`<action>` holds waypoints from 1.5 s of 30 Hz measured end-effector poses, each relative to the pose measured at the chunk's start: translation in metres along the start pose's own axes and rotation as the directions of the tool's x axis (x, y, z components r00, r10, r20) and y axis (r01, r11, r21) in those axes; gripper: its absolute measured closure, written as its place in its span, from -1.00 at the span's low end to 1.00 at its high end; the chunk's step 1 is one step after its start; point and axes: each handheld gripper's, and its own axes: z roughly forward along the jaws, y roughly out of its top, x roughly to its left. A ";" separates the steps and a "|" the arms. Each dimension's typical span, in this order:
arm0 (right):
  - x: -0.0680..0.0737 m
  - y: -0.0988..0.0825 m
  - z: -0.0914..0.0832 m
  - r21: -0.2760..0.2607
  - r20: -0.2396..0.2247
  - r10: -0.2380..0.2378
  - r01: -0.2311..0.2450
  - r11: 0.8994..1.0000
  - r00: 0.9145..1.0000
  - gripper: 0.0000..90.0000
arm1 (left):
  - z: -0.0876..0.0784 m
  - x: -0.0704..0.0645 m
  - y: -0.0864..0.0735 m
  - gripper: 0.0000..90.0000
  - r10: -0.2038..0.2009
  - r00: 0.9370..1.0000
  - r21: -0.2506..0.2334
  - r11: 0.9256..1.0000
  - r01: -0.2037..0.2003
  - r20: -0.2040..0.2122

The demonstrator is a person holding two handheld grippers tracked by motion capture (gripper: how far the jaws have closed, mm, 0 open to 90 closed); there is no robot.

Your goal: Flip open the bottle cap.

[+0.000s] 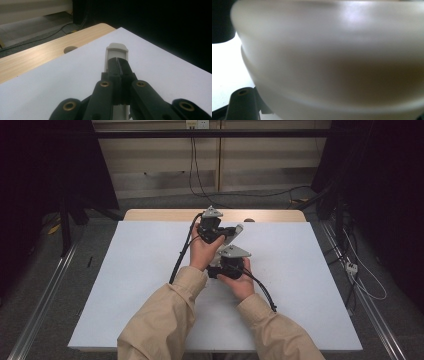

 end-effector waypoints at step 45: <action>0.002 0.003 -0.007 0.031 -0.014 0.010 -0.009 0.999 1.000 -0.95 | -0.031 0.000 0.006 0.26 -0.012 1.000 -0.015 1.000 0.012 -0.022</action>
